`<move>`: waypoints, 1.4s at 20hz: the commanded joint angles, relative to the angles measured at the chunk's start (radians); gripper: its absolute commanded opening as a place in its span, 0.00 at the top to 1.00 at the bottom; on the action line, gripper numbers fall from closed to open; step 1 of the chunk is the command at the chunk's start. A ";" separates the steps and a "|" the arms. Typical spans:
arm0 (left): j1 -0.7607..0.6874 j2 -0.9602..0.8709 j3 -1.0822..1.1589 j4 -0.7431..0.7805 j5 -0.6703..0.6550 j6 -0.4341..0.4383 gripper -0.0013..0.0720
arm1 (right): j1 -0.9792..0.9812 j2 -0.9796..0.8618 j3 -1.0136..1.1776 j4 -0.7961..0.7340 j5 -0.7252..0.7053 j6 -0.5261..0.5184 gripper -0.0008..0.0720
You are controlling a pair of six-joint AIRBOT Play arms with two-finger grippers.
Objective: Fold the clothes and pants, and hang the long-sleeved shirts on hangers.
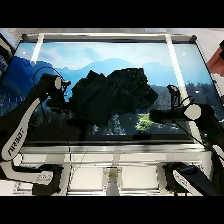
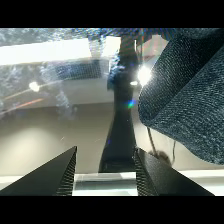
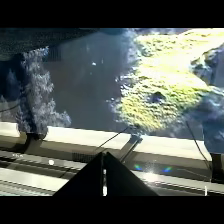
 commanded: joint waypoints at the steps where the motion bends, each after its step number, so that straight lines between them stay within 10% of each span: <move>1: 0.000 0.000 0.000 0.000 0.000 0.000 0.41 | 0.000 0.000 0.000 0.000 -0.013 0.000 0.96; 10: 0.000 0.000 0.000 0.000 0.000 0.000 0.41 | -0.001 -0.111 0.028 -0.030 -0.212 -0.095 0.93; 13: 0.000 0.000 0.000 0.000 0.000 0.000 0.41 | -0.001 -0.266 0.106 -0.030 -0.208 -0.122 0.20; 14: 0.000 0.000 0.000 0.000 0.000 0.000 0.41 | -0.001 -0.311 0.142 -0.030 -0.196 -0.137 0.17; 23: 0.000 -0.002 -0.001 -0.128 0.076 0.007 0.41 | -0.001 -0.444 0.346 -0.172 -0.214 -0.134 0.19; 28: -0.009 0.000 -0.001 -0.614 0.162 0.372 0.41 | -0.052 -0.546 0.396 -0.210 -0.170 -0.109 0.19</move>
